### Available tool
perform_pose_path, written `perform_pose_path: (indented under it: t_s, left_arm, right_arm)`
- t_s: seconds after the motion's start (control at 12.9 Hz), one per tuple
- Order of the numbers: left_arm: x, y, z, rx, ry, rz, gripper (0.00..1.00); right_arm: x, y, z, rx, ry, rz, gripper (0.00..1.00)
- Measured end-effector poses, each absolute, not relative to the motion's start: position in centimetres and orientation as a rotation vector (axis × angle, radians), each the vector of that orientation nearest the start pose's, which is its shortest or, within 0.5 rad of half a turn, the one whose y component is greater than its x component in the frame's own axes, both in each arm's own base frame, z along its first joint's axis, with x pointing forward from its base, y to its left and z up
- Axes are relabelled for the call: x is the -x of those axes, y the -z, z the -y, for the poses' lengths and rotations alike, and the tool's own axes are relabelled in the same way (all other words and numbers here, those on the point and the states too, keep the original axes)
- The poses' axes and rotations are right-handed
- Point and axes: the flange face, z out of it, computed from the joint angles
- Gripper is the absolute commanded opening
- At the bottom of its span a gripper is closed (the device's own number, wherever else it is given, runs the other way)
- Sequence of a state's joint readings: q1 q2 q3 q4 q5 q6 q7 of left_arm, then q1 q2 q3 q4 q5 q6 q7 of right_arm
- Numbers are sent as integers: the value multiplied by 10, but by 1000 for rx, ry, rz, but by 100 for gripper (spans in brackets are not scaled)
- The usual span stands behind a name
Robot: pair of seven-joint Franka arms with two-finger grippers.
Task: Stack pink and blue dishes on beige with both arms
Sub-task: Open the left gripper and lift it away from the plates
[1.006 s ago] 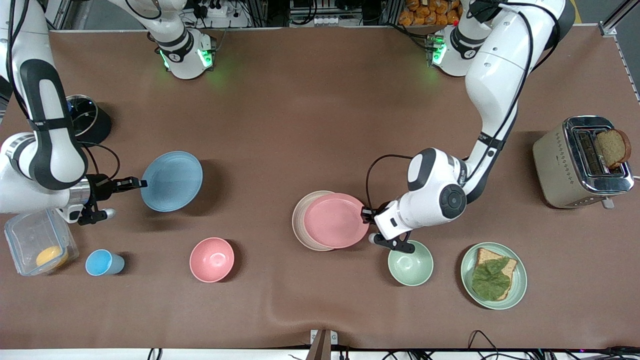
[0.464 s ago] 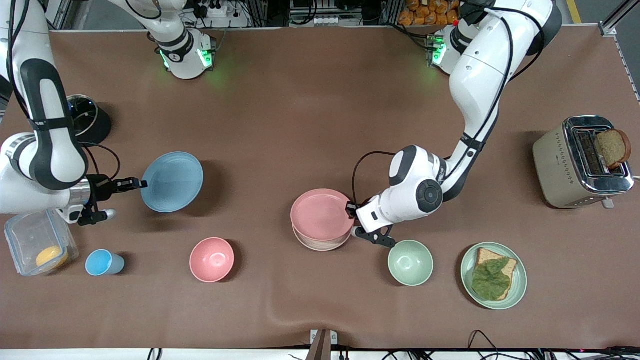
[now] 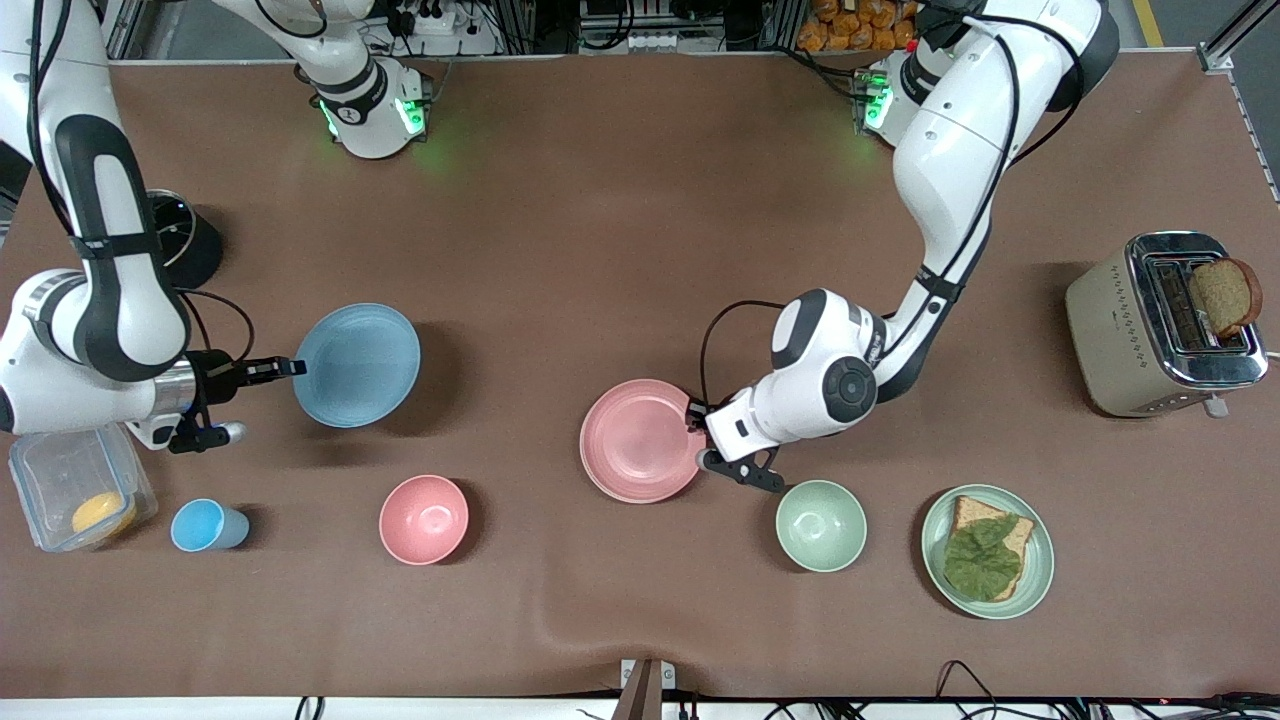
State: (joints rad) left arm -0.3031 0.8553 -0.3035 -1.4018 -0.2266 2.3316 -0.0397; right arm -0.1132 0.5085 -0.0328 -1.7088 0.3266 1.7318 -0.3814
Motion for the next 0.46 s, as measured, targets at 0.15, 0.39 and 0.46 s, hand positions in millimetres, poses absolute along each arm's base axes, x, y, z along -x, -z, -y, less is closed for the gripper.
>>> perform_pose_path:
  t_s: [0.15, 0.39, 0.46]
  left_arm:
    - [-637, -233, 381, 3467, -52, -579, 100]
    - [-661, -298, 327, 3370, -42, -573, 100]
    - [-669, -325, 298, 3338, -42, -547, 100]
  right_arm:
    - [-612, -272, 52, 2691, -542, 131, 0]
    - [-618, -278, 30, 2716, -566, 50, 0]
    - [-621, -282, 10, 2732, -578, 18, 0]
